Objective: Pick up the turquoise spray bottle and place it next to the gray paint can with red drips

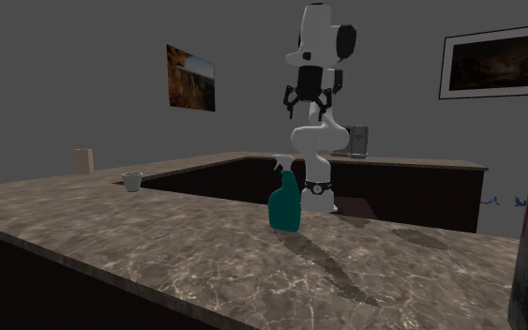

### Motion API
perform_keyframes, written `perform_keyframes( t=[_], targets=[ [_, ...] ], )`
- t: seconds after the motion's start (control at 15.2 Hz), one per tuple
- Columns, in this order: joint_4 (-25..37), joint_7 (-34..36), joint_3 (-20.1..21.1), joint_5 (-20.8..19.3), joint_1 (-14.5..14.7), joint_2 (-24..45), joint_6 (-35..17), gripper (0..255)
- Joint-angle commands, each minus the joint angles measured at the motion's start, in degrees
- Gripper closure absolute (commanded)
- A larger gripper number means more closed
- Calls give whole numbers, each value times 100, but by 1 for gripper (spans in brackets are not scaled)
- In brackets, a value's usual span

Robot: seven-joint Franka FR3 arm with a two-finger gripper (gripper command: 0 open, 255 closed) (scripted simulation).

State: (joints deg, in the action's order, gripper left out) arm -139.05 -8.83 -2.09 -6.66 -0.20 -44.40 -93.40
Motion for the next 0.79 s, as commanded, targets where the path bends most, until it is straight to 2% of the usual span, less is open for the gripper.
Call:
perform_keyframes(
  t=[0.0, 0.4, 0.59, 0.73],
  targets=[
    [0, 0, 0, 0, 0, 0, 0, 0],
    [-1179, -2814, -1738, -331, 450, -613, -1297, 0],
    [-1410, -4304, -2762, -459, 772, -482, -1881, 0],
    [-1427, -5332, -3495, -476, 1103, -246, -2230, 0]
  ],
)
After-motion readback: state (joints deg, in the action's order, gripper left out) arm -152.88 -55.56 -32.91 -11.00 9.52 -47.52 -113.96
